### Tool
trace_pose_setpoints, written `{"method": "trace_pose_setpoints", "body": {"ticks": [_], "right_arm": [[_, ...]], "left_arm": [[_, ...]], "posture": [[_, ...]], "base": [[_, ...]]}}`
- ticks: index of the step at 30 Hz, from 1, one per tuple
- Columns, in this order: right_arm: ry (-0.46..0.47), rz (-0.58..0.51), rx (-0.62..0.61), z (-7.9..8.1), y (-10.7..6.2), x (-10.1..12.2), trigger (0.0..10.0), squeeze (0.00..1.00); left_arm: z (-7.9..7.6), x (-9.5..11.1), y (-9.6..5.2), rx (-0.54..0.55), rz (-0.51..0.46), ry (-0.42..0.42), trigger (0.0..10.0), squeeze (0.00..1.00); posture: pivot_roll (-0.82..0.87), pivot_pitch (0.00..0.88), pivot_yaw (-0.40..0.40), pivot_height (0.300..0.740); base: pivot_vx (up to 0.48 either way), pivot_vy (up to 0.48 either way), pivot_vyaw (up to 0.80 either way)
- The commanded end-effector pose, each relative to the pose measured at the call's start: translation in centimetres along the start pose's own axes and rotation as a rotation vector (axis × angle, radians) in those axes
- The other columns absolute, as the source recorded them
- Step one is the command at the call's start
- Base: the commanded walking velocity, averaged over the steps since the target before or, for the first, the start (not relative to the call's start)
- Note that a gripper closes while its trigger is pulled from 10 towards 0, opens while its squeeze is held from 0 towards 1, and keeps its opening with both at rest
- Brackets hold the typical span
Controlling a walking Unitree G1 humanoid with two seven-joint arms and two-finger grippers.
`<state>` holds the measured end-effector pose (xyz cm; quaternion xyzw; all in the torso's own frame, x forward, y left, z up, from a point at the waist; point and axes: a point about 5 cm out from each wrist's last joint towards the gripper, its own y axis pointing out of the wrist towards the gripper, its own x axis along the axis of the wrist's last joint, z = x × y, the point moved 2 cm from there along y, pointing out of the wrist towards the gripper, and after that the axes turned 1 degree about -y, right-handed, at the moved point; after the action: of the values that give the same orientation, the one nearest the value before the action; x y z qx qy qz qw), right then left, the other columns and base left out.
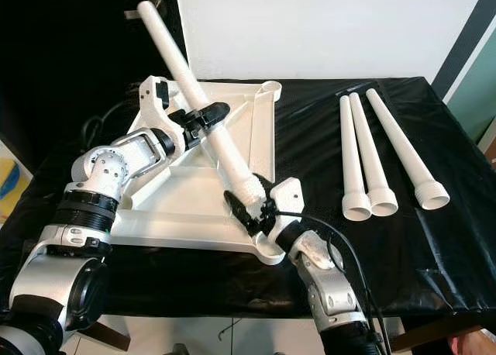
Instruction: Building children table
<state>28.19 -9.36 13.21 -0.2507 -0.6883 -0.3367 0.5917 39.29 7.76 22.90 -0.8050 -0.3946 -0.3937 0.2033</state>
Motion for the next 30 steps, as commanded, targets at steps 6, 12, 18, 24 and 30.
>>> {"method": "trace_pose_setpoints", "body": {"ticks": [6, 12, 18, 24, 30], "right_arm": [[-0.036, -0.010, 0.035, 0.4, -0.6, 0.2, 10.0, 0.00], [-0.048, -0.001, 0.041, 0.4, -0.8, 0.1, 10.0, 0.00], [-0.051, -0.008, 0.027, 0.2, -0.6, 0.3, 10.0, 0.00], [-0.043, -0.013, 0.014, 0.0, -0.3, 0.4, 10.0, 0.00], [-0.020, -0.025, -0.010, -0.4, -0.2, 0.8, 10.0, 1.00]], "left_arm": [[-2.5, 2.9, -0.6, -0.389, -0.071, -0.012, 2.5, 0.00], [-2.5, 2.9, -0.8, -0.410, -0.059, -0.036, 0.0, 0.00], [-3.2, 2.0, -0.7, -0.446, -0.044, -0.048, 0.0, 0.00], [-3.7, 1.7, -0.6, -0.466, -0.043, -0.059, 0.0, 0.00], [-4.5, 2.0, -0.8, -0.475, -0.036, 0.031, 10.0, 0.00]], "posture": [[-0.03, 0.000, 0.030, 0.740], [-0.03, 0.000, 0.029, 0.740], [-0.03, 0.000, 0.025, 0.740], [-0.03, 0.000, 0.023, 0.740], [-0.03, 0.000, 0.021, 0.740]], "base": [[0.000, 0.000, 0.00], [0.000, 0.000, 0.00], [0.000, 0.000, 0.00], [0.000, 0.000, 0.00], [0.000, 0.000, 0.00]]}}
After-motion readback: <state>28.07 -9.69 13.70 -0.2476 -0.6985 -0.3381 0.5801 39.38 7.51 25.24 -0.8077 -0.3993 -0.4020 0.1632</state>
